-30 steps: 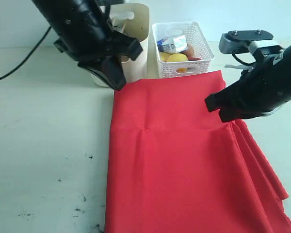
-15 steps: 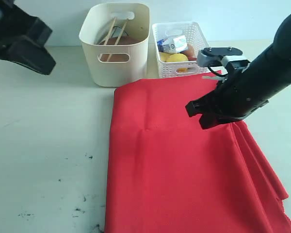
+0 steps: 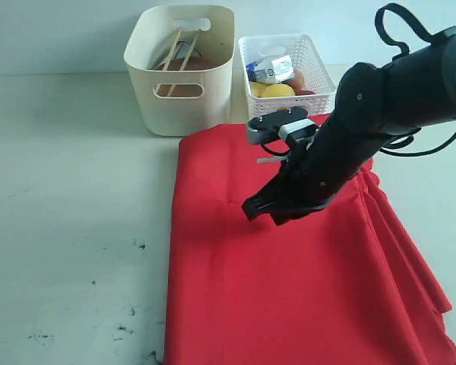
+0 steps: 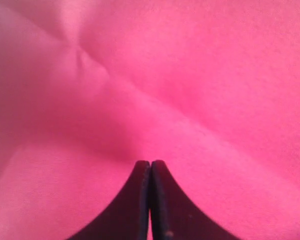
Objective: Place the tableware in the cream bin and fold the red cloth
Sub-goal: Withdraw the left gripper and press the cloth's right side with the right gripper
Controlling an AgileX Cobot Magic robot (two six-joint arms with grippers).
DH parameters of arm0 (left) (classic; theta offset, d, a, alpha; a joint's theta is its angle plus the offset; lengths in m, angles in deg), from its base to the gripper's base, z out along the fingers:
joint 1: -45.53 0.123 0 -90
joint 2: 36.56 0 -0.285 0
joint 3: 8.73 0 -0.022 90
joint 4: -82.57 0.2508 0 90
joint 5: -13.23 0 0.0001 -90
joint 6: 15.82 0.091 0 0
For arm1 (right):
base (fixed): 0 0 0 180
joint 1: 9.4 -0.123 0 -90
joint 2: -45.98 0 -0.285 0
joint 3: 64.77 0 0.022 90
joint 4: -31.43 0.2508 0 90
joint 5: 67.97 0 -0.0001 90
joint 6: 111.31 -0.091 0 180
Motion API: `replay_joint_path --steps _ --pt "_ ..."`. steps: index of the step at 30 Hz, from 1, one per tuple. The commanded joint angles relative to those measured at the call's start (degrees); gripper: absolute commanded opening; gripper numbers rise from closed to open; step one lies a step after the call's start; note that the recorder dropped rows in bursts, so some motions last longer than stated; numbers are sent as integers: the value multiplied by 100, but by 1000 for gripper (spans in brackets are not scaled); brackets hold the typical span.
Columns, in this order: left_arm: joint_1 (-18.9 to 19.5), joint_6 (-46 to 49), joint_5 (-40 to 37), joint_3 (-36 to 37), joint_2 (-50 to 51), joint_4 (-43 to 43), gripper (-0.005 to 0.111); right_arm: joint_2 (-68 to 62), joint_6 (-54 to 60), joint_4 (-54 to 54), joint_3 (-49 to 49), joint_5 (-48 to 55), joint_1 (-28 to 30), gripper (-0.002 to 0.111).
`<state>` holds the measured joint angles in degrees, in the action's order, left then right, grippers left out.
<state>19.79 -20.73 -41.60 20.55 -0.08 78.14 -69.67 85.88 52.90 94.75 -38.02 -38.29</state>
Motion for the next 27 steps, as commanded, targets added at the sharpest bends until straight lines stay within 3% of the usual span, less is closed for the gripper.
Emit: replay_joint_path --steps 1,11,22,27 --pt "12 -1028 74 374 -925 936 0 -180 -497 -522 32 -162 -11 0" --pt "12 -1523 62 847 -1543 1695 0 -396 -705 -720 32 -164 0 0" --pt "12 -1523 62 875 -1543 1732 0 -669 -2578 -2605 21 456 0 0" --pt "12 -1511 62 875 -1543 1729 0 -669 -2835 -2937 21 748 0 0"
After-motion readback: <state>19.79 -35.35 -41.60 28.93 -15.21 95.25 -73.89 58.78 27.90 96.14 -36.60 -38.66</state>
